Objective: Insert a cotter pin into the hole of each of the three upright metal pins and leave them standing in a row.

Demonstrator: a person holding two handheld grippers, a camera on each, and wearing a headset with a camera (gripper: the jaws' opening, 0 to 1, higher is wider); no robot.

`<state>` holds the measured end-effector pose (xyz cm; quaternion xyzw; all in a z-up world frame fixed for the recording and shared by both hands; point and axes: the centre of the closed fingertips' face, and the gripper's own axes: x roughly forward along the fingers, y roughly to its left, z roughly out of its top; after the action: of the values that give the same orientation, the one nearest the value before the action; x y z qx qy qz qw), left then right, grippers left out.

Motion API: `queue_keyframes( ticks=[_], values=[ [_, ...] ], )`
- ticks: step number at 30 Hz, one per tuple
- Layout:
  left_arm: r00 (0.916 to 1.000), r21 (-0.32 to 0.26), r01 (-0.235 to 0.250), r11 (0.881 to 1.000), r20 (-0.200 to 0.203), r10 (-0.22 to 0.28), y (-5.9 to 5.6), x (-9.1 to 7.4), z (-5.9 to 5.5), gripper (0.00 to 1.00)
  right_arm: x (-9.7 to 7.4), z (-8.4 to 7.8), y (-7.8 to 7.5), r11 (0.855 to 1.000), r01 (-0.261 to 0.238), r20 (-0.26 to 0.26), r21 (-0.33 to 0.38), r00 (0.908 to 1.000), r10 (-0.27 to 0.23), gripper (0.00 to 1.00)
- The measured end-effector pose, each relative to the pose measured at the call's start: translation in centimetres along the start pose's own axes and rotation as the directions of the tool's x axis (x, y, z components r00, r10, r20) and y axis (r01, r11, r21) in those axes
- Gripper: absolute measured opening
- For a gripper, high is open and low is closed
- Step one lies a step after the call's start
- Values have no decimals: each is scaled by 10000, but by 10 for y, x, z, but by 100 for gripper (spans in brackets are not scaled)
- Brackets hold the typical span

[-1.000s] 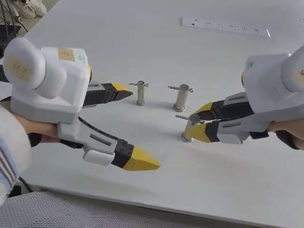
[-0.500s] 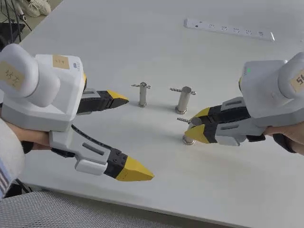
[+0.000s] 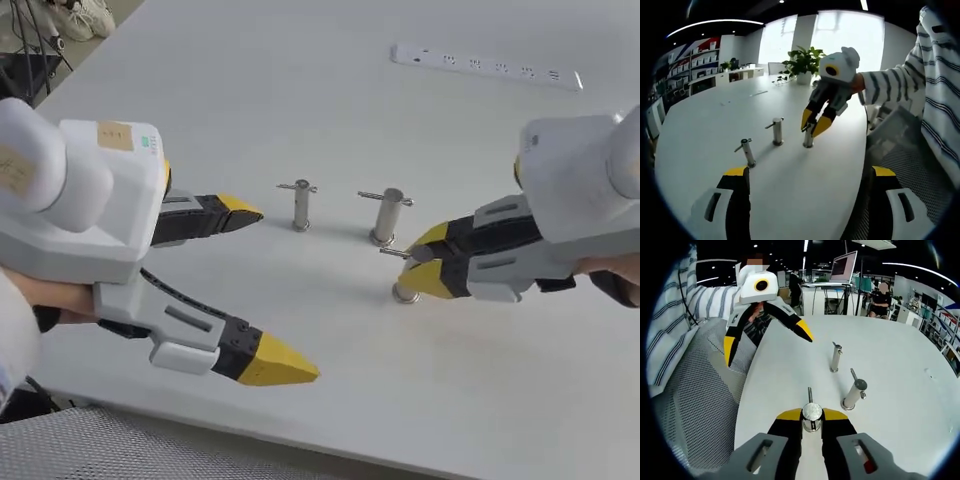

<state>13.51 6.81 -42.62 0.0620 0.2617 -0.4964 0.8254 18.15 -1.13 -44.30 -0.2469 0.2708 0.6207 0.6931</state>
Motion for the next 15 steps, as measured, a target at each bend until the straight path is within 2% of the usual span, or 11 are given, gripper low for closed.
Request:
queue_keyframes(
  ticks=[8, 15],
  values=[
    [9999, -134, -96, 9999, 36, 96, -4, -4, 1, 99, -21, -8, -30, 9988, 357, -237, -332, 9991, -365, 8],
    [9999, -295, -149, 9995, -20, 148, -5, -7, -1, 99, -35, -15, -54, 9986, 467, -90, -257, 9989, -470, 8]
  ],
)
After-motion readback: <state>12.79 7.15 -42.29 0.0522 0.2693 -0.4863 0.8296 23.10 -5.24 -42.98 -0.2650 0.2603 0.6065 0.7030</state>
